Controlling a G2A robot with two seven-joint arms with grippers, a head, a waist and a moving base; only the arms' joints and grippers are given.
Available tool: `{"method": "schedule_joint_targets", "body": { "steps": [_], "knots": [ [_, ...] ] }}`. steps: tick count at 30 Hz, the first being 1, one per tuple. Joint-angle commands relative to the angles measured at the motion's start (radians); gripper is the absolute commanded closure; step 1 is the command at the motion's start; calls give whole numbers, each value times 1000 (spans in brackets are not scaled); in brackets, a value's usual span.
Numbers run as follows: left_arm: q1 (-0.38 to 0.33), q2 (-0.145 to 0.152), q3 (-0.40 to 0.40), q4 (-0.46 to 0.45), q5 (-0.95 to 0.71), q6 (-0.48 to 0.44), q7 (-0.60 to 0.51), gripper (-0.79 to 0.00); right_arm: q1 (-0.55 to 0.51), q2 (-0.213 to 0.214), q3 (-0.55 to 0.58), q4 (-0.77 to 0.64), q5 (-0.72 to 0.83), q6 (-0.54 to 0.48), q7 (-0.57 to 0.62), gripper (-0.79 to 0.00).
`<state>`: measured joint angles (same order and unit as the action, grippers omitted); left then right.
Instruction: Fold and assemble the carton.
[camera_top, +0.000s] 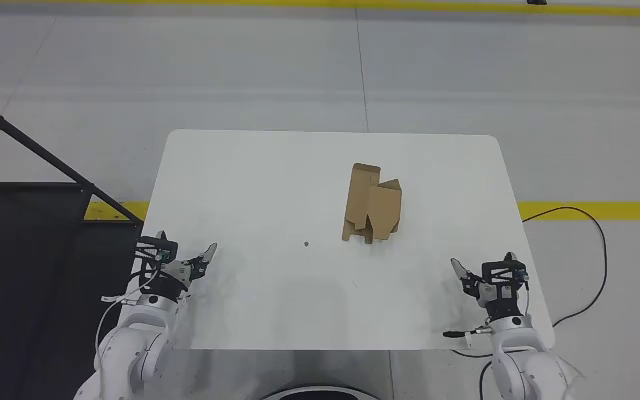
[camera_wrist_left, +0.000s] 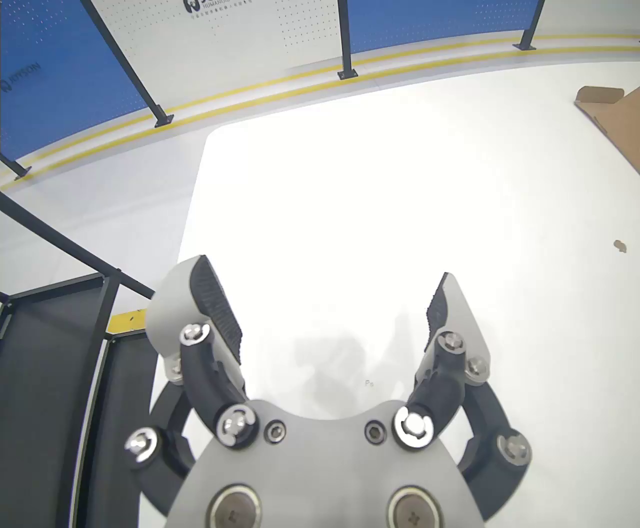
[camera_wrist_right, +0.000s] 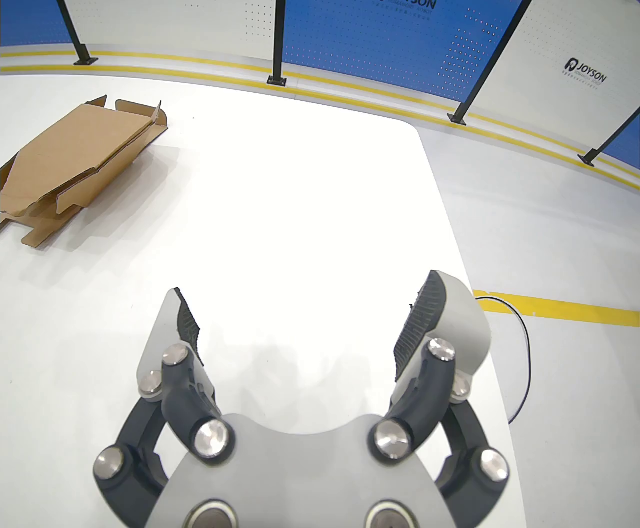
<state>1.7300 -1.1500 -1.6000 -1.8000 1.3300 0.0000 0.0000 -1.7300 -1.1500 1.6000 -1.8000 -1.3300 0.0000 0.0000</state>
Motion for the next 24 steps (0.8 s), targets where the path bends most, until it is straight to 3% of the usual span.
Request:
{"method": "schedule_joint_targets", "body": {
  "steps": [1,14,16,24],
  "knots": [
    [0,0,0,0,0,0,0,-785,0,0,0,0,0,0,0,-785],
    [0,0,0,0,0,0,0,-785,0,0,0,0,0,0,0,-785],
    [5,0,4,-11,-23,-42,-7,-785,1,0,-2,-1,1,-5,0,-785],
    [15,5,-43,-27,-131,-204,-2,-785,25,9,25,-42,49,-211,54,-785]
  ]
}}
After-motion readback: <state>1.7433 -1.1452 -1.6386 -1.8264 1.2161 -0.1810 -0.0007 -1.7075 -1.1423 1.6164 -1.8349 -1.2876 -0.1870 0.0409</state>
